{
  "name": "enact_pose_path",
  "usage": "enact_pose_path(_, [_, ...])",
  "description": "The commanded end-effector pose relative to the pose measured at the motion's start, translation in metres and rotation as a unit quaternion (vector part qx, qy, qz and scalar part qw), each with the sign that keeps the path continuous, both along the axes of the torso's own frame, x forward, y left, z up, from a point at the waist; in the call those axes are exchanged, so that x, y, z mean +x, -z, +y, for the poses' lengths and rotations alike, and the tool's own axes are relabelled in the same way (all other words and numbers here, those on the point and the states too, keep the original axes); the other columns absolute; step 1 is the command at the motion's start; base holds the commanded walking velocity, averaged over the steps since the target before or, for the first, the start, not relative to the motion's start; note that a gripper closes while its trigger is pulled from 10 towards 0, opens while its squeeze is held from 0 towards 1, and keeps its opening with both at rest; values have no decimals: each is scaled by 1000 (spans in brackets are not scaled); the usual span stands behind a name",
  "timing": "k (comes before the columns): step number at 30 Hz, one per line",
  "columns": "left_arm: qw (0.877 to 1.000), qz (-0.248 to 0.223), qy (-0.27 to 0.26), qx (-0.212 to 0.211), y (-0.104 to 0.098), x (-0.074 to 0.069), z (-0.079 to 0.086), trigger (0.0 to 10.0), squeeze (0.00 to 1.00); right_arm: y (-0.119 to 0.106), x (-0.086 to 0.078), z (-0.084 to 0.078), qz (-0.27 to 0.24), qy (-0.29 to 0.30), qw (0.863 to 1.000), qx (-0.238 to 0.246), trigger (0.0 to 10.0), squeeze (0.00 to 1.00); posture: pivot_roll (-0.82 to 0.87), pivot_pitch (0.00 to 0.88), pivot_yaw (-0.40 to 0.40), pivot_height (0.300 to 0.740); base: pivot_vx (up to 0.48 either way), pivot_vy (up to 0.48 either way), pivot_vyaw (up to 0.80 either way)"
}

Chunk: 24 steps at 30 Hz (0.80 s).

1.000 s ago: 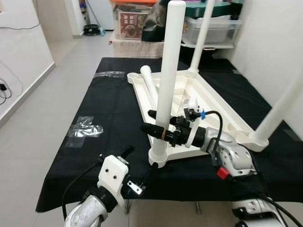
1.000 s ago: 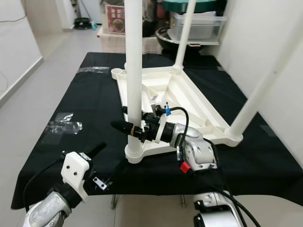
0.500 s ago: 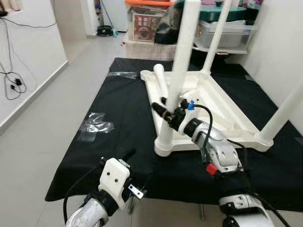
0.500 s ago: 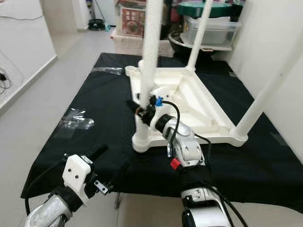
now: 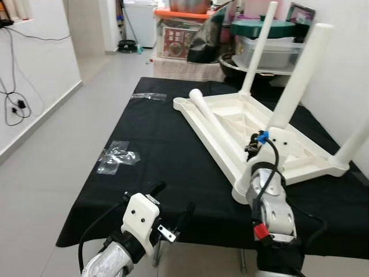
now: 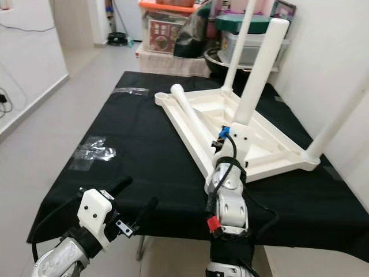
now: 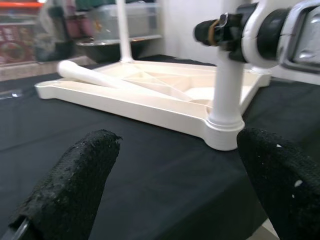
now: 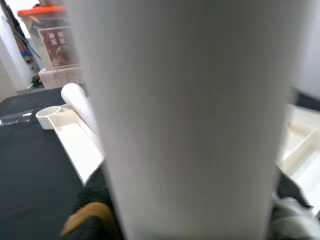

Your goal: Building children table

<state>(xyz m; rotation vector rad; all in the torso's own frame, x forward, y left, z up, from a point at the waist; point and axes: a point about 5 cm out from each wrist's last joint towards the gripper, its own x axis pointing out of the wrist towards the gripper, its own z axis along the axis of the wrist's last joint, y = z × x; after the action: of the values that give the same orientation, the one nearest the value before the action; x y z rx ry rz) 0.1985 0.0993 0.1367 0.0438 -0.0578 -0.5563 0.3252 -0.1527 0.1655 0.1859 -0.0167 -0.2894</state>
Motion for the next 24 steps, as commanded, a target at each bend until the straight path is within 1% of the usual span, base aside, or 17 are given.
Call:
enact_pose_path(1, [1000, 9, -1, 2, 5, 0, 0, 10000, 0, 1, 3, 16, -12, -32, 999, 20, 10000, 1000, 125, 0, -81, 740, 0, 0, 0])
enact_pose_path(3, [1000, 10, -1, 2, 5, 0, -1, 10000, 0, -1, 3, 16, -19, -34, 999, 16, 10000, 1000, 124, 0, -84, 740, 0, 0, 0])
enact_pose_path(4, [1000, 9, -2, 2, 6, 1, 0, 10000, 0, -6, 8, 12, -50, -62, 997, 24, 10000, 0, 119, 0, -81, 740, 0, 0, 0])
enact_pose_path(5, [1000, 9, -1, 4, 6, 1, 0, 10000, 0, -9, 11, 11, -74, -101, 992, 20, 10000, 0, 119, 0, -81, 740, 0, 0, 0])
enact_pose_path(6, [1000, 9, -1, 4, 6, 1, 0, 10000, 0, -9, 11, 11, -74, -101, 992, 20, 10000, 0, 119, 0, -81, 740, 0, 0, 0])
enact_pose_path(7, [1000, 8, -1, 6, 6, 1, 0, 10000, 0, -11, 13, 11, -87, -125, 988, 15, 10000, 0, 119, 0, -81, 740, 0, 0, 0])
enact_pose_path(8, [1000, 8, -1, 6, 6, 1, 0, 10000, 0, -11, 13, 11, -87, -125, 988, 15, 10000, 0, 119, 0, -81, 740, 0, 0, 0])
enact_pose_path(9, [1000, 8, -1, 6, 6, 1, 0, 10000, 0, -6, 16, 2, -86, -154, 984, 27, 10000, 0, 122, 0, -78, 740, 0, 0, 0])
enact_pose_path(10, [1000, 8, -1, 6, 6, 1, 0, 10000, 0, -6, 16, 2, -86, -154, 984, 27, 10000, 0, 122, 0, -78, 740, 0, 0, 0])
enact_pose_path(12, [1000, 8, 0, 5, 6, 2, -1, 10000, 0, -2, 18, -4, -76, -185, 979, 44, 10000, 0, 128, 0, -85, 740, 0, 0, 0])
enact_pose_path(13, [1000, 8, 0, 5, 6, 2, -1, 10000, 0, 0, 19, -10, -71, -226, 970, 53, 10000, 0, 131, 0, -85, 740, 0, 0, 0])
enact_pose_path(16, [1000, 8, 0, 5, 6, 2, -1, 10000, 0, 0, 19, -10, -71, -226, 970, 53, 10000, 0, 131, 0, -85, 740, 0, 0, 0])
enact_pose_path(17, [1000, 9, -1, 4, 6, 1, -1, 10000, 0, -1, 18, -13, -68, -286, 954, 64, 10000, 0, 127, 0, -87, 740, 0, 0, 0])
enact_pose_path(18, [1000, 8, -2, 4, 6, 2, 0, 10000, 0, -8, 15, -10, -64, -376, 923, 57, 10000, 0, 126, 0, -85, 740, 0, 0, 0])
enact_pose_path(21, [1000, 8, -2, 4, 6, 2, 0, 10000, 0, -8, 15, -10, -64, -376, 923, 57, 10000, 0, 126, 0, -85, 740, 0, 0, 0])
enact_pose_path(23, [1000, 8, -2, 5, 6, 2, 0, 10000, 0, -14, 4, 1, -45, -532, 845, 28, 10000, 0, 131, 0, -86, 740, 0, 0, 0])
enact_pose_path(24, [1000, 8, -2, 5, 6, 2, 0, 10000, 0, -14, 4, 1, -45, -532, 845, 28, 10000, 0, 131, 0, -86, 740, 0, 0, 0])
